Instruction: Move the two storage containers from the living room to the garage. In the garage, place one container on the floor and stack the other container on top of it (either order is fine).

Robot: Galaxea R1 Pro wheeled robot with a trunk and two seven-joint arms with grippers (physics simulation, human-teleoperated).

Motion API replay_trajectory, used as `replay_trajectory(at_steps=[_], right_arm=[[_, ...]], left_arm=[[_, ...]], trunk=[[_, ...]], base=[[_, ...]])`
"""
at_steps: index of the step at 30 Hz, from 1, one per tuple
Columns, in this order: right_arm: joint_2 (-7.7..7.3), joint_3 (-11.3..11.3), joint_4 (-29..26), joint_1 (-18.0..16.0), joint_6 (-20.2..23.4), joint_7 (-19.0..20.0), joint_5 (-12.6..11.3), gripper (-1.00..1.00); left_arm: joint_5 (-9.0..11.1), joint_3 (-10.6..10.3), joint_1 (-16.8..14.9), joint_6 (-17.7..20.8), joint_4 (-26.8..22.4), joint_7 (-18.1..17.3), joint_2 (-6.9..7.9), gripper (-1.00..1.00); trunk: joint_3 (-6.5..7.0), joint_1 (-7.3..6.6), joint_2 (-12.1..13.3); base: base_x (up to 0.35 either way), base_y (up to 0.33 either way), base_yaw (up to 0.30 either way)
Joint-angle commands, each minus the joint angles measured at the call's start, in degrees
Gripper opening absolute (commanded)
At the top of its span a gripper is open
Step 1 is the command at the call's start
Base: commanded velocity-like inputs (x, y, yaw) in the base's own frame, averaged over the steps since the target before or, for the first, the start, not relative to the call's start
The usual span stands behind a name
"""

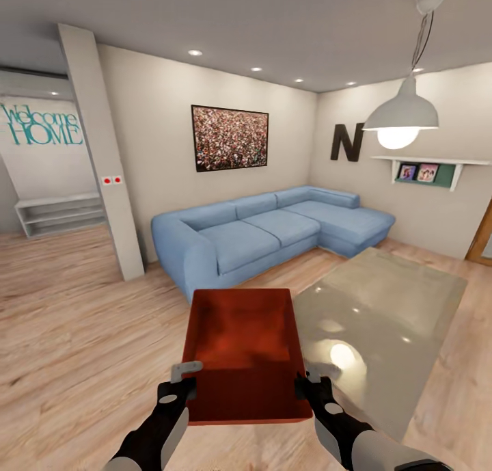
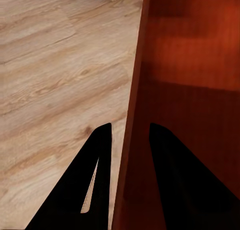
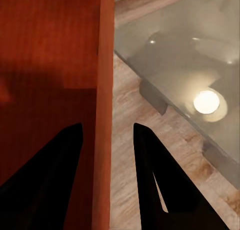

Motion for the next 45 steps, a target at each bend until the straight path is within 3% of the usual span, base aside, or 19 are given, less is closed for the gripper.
replay_trajectory(at_steps=[1, 45], right_arm=[[-0.04, 0.2, 0.1, -0.01, -0.05, -0.15, 0.08, -1.0], [-0.04, 0.2, 0.1, -0.01, -0.05, -0.06, 0.08, -1.0]], left_arm=[[0.14, 0.8, -0.07, 0.31, -1.29, 0.37, 0.09, -1.0], [0.14, 0.81, -0.07, 0.35, -1.29, 0.37, 0.09, -1.0]], trunk=[[-0.09, 0.01, -0.07], [-0.09, 0.01, -0.07]], base=[[0.0, 0.0, 0.3], [0.0, 0.0, 0.3]])
